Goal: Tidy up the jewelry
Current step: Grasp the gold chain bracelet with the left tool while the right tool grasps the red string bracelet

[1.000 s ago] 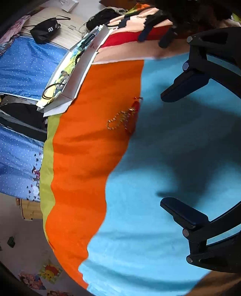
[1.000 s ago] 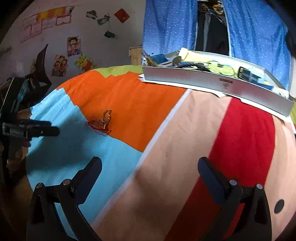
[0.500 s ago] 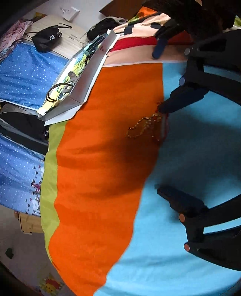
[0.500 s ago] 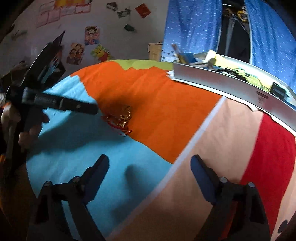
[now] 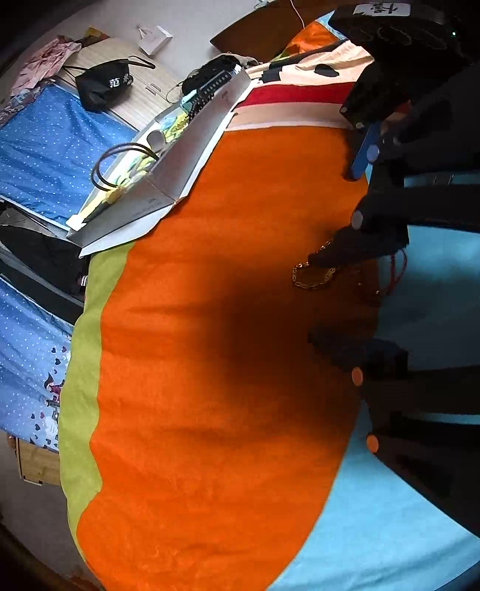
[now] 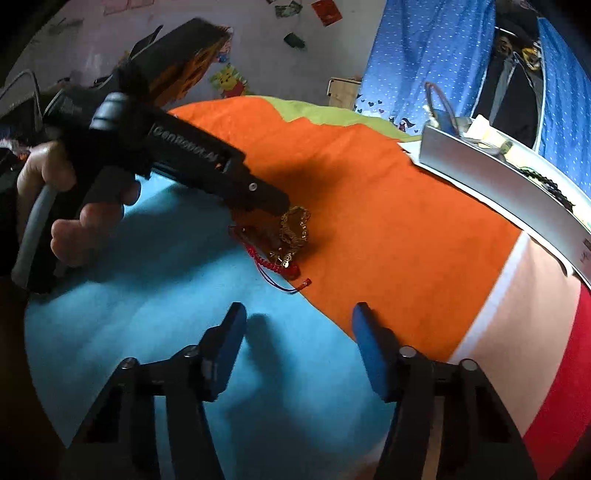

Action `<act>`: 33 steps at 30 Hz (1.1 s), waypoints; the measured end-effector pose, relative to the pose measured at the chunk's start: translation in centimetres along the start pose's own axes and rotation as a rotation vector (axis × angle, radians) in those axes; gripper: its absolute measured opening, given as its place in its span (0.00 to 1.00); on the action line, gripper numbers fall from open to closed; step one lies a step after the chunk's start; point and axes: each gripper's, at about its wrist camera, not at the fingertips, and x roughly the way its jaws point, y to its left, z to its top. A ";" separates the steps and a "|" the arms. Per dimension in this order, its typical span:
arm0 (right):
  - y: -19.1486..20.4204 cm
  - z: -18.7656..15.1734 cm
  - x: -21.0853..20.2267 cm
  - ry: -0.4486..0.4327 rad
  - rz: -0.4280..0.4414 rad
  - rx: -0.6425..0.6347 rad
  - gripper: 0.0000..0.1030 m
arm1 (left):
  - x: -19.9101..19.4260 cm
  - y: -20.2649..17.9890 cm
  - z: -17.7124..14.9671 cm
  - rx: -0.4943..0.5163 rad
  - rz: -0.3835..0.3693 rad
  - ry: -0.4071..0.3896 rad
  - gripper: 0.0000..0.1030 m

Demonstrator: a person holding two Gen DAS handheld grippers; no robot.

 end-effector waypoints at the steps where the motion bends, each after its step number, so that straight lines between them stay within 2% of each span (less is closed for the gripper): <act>1: 0.1 0.0 0.1 0.004 -0.002 -0.005 0.47 | 0.2 0.0 0.1 0.000 -0.001 0.004 0.25; 9: 1.3 0.3 0.0 -0.003 -0.003 -0.056 0.35 | 1.2 -0.7 0.7 0.028 -0.019 0.037 0.24; 13: 1.9 0.7 -0.1 -0.005 -0.004 -0.066 0.31 | 2.4 -0.8 0.9 0.026 0.014 0.084 0.23; 16: 1.7 0.6 -0.3 -0.004 0.007 -0.045 0.26 | 2.6 -0.8 1.1 0.019 0.030 0.086 0.16; 17: 1.7 0.6 -0.3 -0.004 0.010 -0.038 0.23 | 2.7 -0.8 1.1 0.015 0.032 0.087 0.11; 20: 1.5 0.5 -0.3 0.000 0.011 -0.024 0.18 | 2.7 -0.5 1.0 0.001 0.024 0.087 0.06; 26: 1.6 0.3 0.0 0.005 0.018 -0.020 0.18 | 2.2 -0.5 0.0 0.008 0.031 0.076 0.03; 31: 1.4 0.3 0.4 0.011 0.041 -0.014 0.18 | 1.6 0.3 -0.9 -0.030 0.030 0.067 0.03; 33: 0.5 1.3 1.5 0.018 0.047 -0.020 0.19 | 1.4 0.4 -1.2 -0.042 0.036 0.064 0.03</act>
